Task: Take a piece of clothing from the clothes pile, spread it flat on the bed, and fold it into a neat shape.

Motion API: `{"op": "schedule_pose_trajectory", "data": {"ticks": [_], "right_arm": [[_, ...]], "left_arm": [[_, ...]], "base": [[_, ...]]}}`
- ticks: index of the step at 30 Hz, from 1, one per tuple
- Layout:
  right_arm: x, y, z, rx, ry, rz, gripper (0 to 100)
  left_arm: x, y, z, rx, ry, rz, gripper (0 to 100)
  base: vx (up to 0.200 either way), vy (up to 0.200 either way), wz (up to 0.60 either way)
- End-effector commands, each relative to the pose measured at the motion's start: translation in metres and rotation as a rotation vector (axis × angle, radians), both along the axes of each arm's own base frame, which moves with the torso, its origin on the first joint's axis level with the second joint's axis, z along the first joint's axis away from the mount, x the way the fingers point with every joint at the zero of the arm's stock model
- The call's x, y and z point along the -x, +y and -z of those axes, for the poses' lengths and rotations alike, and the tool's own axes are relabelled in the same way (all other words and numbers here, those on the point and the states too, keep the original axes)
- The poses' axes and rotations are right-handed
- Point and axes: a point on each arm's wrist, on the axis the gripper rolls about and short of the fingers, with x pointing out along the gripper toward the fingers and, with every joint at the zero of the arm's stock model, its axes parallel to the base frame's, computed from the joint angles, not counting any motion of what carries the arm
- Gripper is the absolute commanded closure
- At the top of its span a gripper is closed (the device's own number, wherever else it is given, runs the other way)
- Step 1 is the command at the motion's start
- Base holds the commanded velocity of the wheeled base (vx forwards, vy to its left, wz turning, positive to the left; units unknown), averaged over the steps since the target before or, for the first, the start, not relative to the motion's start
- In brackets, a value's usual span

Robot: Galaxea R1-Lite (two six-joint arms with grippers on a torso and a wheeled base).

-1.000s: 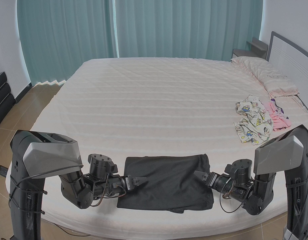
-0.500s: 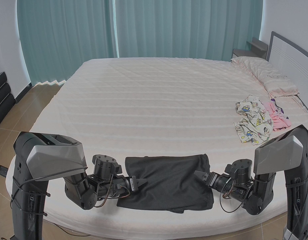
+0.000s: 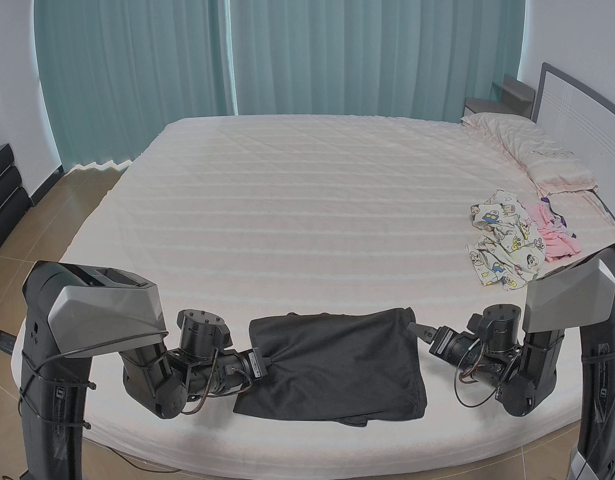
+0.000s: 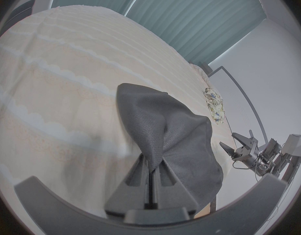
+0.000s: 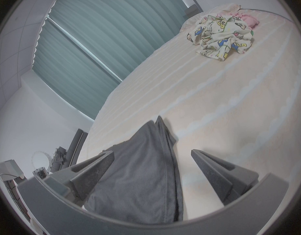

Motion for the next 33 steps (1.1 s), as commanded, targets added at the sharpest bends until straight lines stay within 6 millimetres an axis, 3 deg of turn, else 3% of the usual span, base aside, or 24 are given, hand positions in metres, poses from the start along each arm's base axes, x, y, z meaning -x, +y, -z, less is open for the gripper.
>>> {"op": "schedule_pose_trajectory", "data": {"ticks": [1, 17, 33], "right_arm": [[-0.008, -0.011, -0.008, -0.014, -0.039, 0.037, 0], [-0.014, -0.022, -0.005, -0.019, -0.039, 0.060, 0], [-0.013, -0.020, 0.001, -0.015, -0.023, 0.054, 0]], "left_arm": [[0.004, 0.010, -0.010, 0.004, -0.008, -0.021, 100], [0.004, 0.038, -0.020, 0.025, -0.054, -0.096, 100], [0.013, 0.049, -0.017, 0.009, -0.019, -0.122, 100]], "base": [[0.000, 0.000, 0.00], [0.000, 0.175, 0.00], [0.000, 0.200, 0.00]]}}
